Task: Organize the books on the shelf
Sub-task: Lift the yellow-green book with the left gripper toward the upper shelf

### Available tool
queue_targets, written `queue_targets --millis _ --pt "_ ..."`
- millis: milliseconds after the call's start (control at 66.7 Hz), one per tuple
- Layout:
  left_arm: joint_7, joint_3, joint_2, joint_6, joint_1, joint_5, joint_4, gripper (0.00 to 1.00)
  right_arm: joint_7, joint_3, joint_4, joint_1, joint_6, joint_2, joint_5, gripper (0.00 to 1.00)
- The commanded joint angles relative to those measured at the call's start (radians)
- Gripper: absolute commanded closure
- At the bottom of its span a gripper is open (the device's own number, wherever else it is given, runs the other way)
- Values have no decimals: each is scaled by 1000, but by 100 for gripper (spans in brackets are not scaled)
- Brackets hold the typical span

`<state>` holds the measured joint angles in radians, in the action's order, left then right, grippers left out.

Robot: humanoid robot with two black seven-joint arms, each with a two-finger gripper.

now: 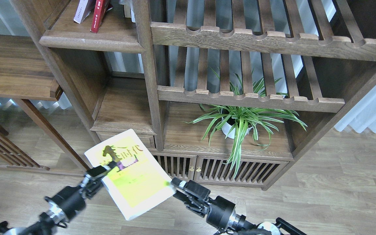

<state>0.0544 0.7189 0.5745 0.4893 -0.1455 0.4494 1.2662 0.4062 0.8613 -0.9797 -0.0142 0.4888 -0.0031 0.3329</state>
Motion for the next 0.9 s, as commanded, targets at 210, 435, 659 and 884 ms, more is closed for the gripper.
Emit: queue_targets --millis 210,435,659,884 --pt "-21 210 411 -1 -6 9 116 100 0 42 15 -27 0 -28 6 1" --pt "-31 244 602 -1 -189 75 116 100 0 53 15 -39 0 -20 5 1" --pt "-25 209 734 -1 -463 146 113 100 0 51 15 -39 0 -15 5 1" --pt "151 114 736 -1 -761 134 78 100 0 51 9 -38 0 -15 5 1"
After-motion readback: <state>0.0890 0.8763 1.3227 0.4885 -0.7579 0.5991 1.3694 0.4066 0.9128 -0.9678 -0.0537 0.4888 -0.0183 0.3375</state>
